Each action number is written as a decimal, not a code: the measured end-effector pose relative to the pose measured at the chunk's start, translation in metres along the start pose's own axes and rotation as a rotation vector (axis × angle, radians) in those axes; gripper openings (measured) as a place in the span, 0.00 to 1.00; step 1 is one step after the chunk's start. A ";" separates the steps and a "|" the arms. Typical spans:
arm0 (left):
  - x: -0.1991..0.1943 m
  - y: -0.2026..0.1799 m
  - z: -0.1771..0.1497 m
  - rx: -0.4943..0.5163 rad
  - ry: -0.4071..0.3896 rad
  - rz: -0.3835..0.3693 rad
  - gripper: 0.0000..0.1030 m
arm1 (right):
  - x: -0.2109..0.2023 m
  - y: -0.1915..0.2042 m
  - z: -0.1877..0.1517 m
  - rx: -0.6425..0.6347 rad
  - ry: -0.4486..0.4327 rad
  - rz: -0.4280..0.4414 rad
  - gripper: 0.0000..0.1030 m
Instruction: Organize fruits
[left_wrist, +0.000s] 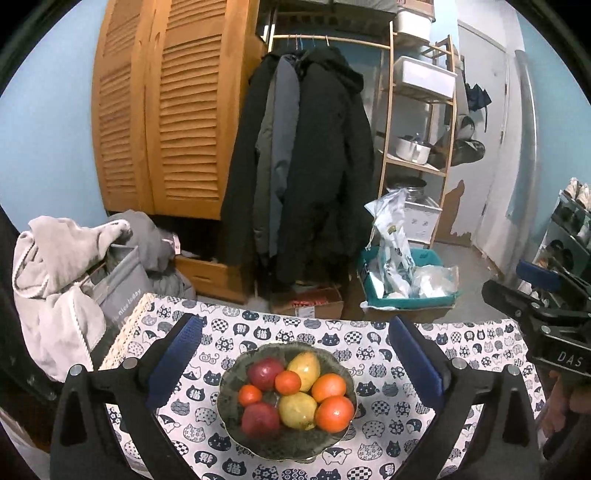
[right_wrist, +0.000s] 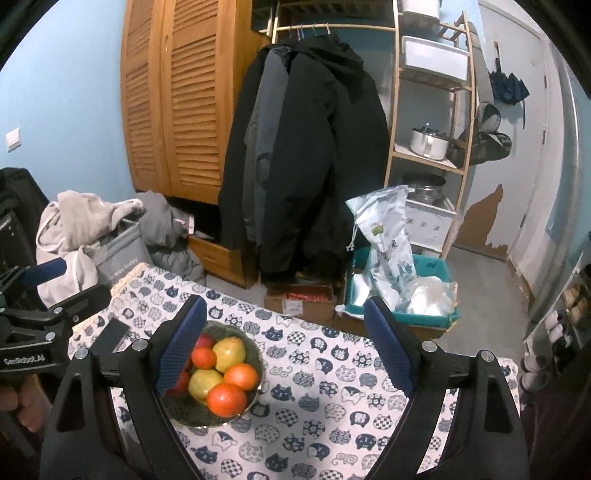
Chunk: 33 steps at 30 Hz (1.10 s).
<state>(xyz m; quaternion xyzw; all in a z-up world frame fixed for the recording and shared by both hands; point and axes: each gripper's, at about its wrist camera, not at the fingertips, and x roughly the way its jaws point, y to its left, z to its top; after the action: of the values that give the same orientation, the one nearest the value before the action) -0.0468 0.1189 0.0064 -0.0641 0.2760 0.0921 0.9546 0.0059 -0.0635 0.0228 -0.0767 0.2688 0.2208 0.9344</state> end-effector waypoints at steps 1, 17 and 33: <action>-0.001 0.000 0.001 -0.005 -0.005 0.000 0.99 | -0.001 -0.001 0.000 0.003 -0.002 -0.001 0.83; -0.008 -0.007 0.005 -0.007 -0.033 0.023 0.99 | -0.008 -0.011 -0.001 0.003 -0.024 -0.025 0.83; -0.007 -0.005 0.007 0.006 -0.034 0.042 0.99 | -0.006 -0.008 -0.002 0.001 -0.022 -0.024 0.83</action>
<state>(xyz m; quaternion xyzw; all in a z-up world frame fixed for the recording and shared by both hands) -0.0482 0.1145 0.0169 -0.0539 0.2611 0.1126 0.9572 0.0039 -0.0732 0.0239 -0.0770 0.2579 0.2104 0.9398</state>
